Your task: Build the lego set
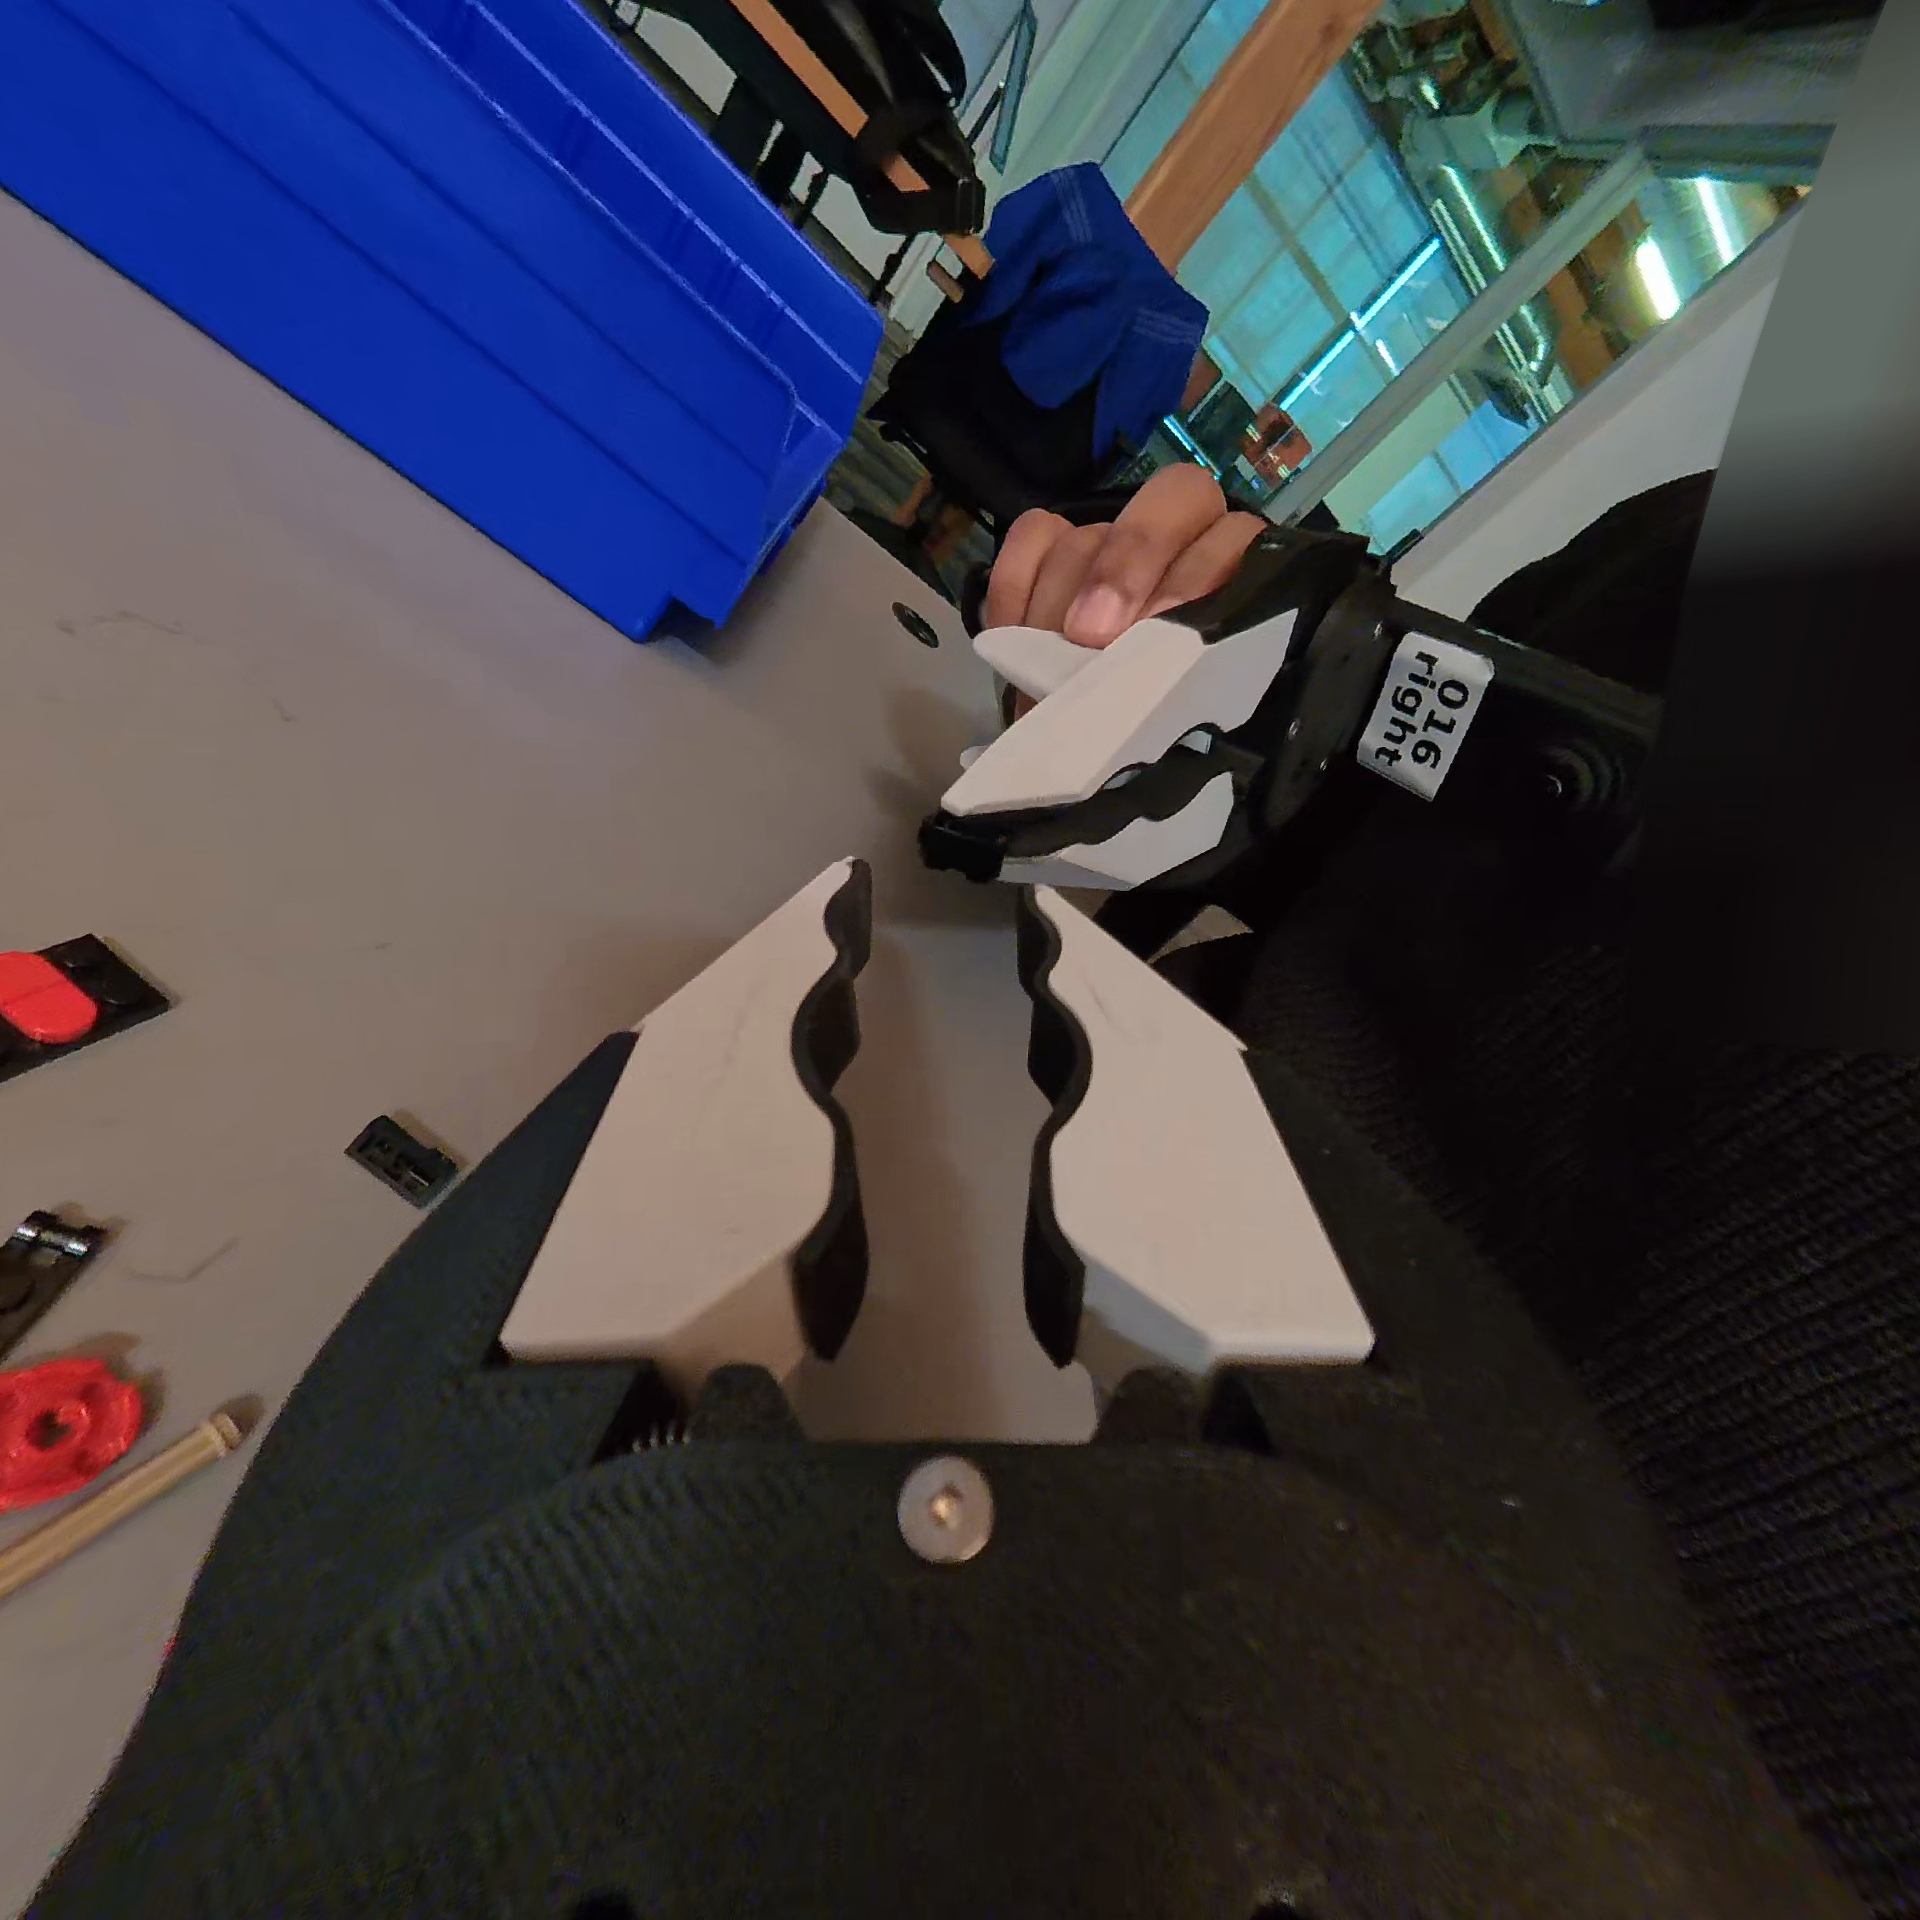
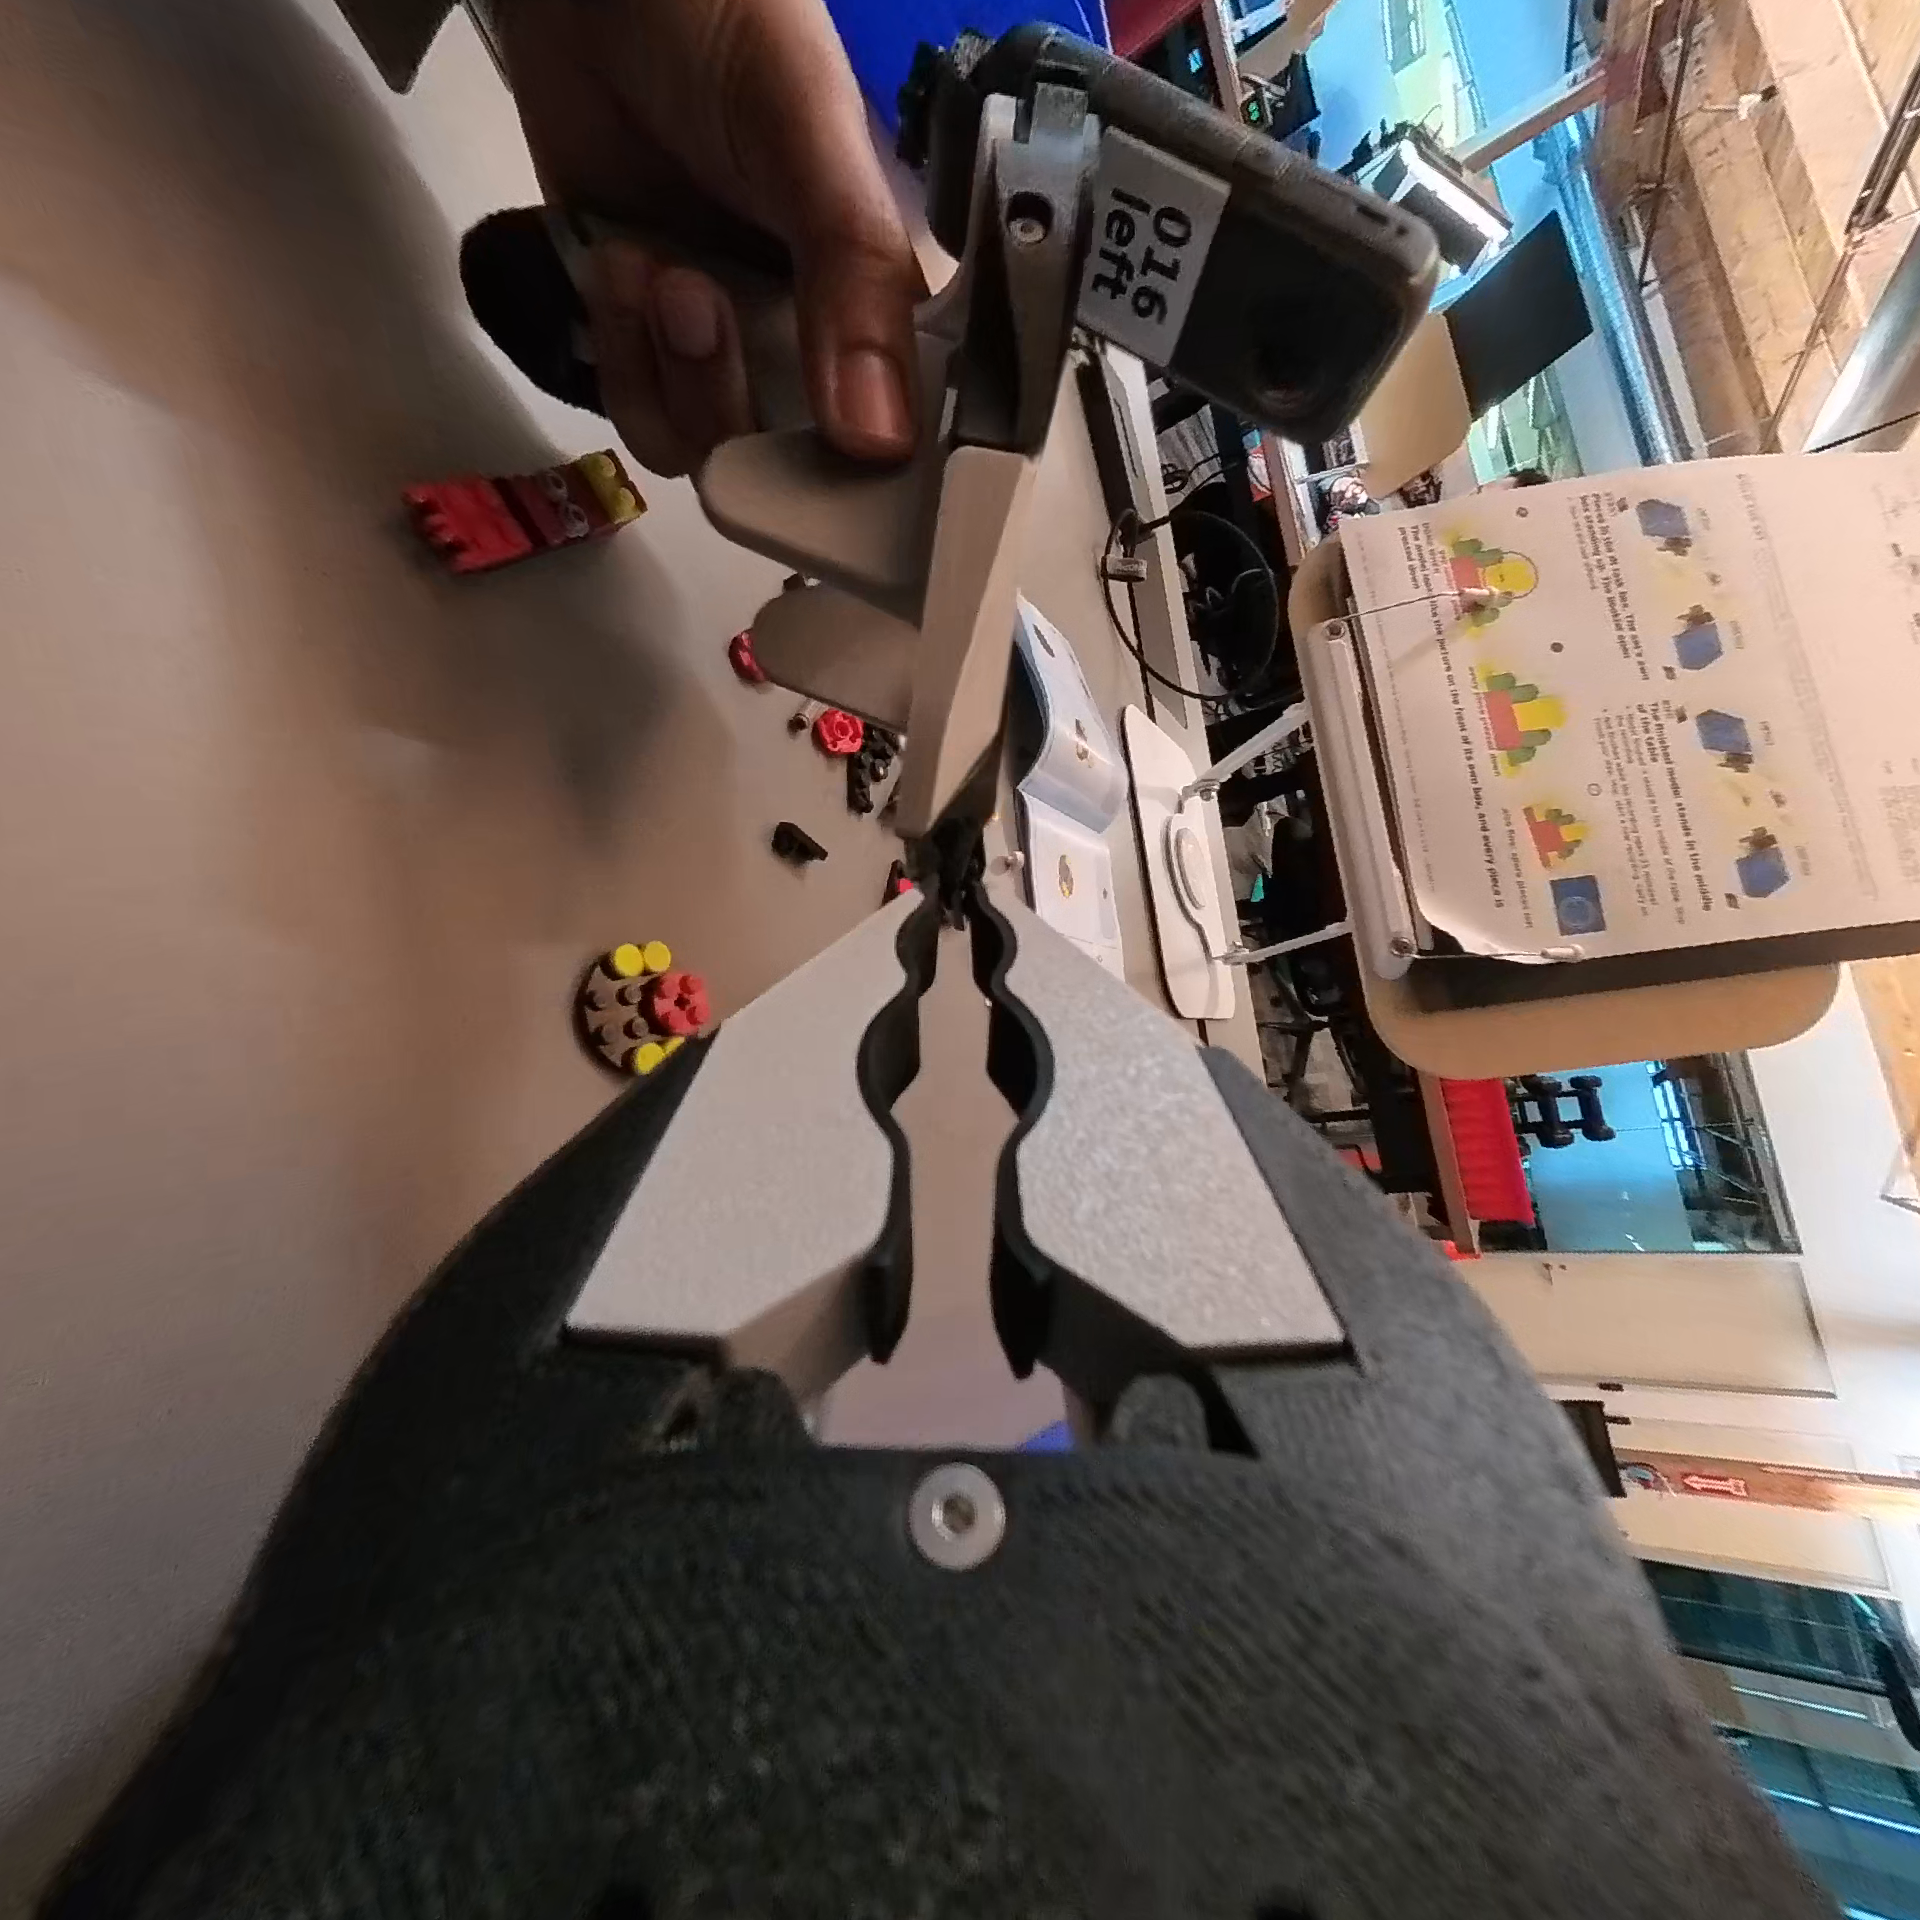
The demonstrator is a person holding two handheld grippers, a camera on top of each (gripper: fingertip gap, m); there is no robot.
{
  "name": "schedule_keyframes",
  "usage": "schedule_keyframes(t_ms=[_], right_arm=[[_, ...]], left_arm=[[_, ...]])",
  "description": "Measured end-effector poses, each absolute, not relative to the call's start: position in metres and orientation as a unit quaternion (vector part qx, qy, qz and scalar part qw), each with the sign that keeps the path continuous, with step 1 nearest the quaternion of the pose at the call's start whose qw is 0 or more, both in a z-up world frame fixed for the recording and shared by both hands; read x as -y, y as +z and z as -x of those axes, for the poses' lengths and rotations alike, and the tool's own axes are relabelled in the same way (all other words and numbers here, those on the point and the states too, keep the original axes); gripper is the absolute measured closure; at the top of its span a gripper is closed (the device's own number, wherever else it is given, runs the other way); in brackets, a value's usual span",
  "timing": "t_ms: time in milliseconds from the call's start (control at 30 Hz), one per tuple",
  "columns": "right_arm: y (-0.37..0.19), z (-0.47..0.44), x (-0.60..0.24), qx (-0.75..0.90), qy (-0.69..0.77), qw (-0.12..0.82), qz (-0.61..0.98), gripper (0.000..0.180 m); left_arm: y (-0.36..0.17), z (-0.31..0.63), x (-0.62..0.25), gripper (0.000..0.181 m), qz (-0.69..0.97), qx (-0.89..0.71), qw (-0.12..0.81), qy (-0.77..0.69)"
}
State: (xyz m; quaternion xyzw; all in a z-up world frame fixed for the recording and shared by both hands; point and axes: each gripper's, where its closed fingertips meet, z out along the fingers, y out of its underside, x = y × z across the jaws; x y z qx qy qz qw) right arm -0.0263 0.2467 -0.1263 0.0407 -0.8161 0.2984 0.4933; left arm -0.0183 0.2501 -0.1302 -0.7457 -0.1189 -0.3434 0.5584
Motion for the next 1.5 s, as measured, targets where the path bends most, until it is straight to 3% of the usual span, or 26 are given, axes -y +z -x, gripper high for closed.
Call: schedule_keyframes(t_ms=[33, 433, 700, 933, 1167, 1333, 1500], right_arm=[[-0.127, 0.026, -0.246, 0.816, 0.298, 0.493, -0.041, 0.176], [-0.128, 0.024, -0.243, 0.812, 0.294, 0.5, -0.06, 0.176], [-0.124, 0.028, -0.248, 0.817, 0.354, 0.454, 0.007, 0.148], [-0.12, 0.027, -0.249, 0.815, 0.404, 0.413, 0.041, 0.154], [-0.127, 0.025, -0.246, 0.819, 0.393, 0.418, 0.02, 0.176], [-0.129, 0.03, -0.25, 0.822, 0.409, 0.392, 0.056, 0.177], [-0.143, 0.038, -0.259, 0.826, 0.464, 0.265, 0.181, 0.177]], left_arm=[[-0.129, 0.018, -0.25, 0.156, 0.745, 0.118, 0.56, -0.343], [-0.126, 0.014, -0.251, 0.166, 0.743, 0.105, 0.567, -0.338], [-0.124, 0.016, -0.25, 0.167, 0.741, 0.105, 0.571, -0.337], [-0.125, 0.018, -0.249, 0.167, 0.742, 0.11, 0.57, -0.335], [-0.128, 0.02, -0.253, 0.167, 0.741, 0.133, 0.561, -0.344], [-0.129, 0.022, -0.254, 0.164, 0.738, 0.145, 0.56, -0.348], [-0.131, 0.029, -0.253, 0.155, 0.733, 0.163, 0.563, -0.347]])
